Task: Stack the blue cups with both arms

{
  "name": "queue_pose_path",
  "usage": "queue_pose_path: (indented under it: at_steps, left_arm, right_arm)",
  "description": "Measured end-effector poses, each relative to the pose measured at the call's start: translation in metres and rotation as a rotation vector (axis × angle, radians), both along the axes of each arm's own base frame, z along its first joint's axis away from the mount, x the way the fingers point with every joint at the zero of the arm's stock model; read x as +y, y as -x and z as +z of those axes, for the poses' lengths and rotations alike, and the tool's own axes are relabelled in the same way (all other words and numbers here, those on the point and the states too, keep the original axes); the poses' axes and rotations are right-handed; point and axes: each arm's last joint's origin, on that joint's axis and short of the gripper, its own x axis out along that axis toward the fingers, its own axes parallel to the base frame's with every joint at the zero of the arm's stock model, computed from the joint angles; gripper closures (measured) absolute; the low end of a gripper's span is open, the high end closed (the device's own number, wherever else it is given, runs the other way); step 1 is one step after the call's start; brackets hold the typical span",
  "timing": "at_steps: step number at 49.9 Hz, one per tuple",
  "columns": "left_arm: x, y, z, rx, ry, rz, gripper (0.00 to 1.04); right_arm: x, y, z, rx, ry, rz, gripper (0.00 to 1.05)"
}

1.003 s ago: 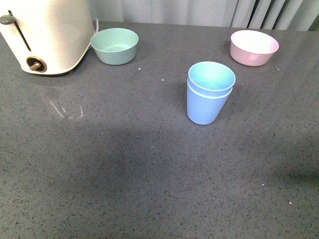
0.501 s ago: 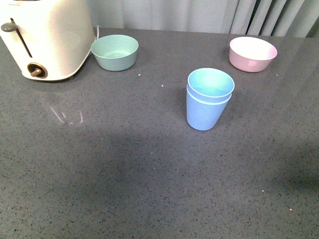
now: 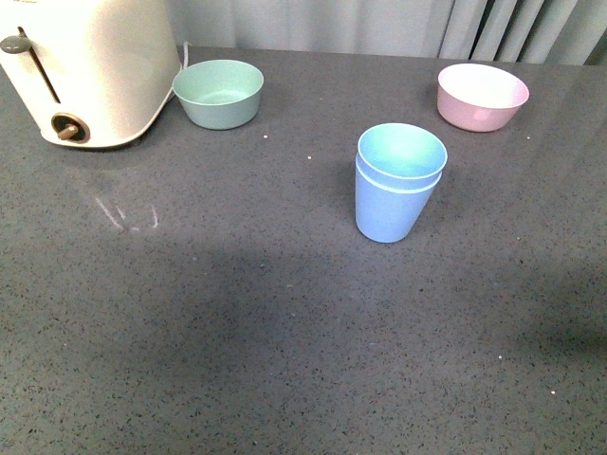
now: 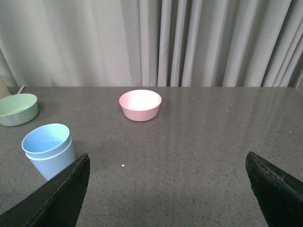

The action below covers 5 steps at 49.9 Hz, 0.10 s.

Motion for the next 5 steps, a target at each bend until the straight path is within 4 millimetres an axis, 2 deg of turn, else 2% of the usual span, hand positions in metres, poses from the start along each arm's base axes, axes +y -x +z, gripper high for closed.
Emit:
queue_pose_path:
  at_steps: [5]
  left_arm:
    - [0.0,0.0,0.0,0.0,0.0,0.0,0.09]
  right_arm:
    - [0.0,0.0,0.0,0.0,0.0,0.0,0.09]
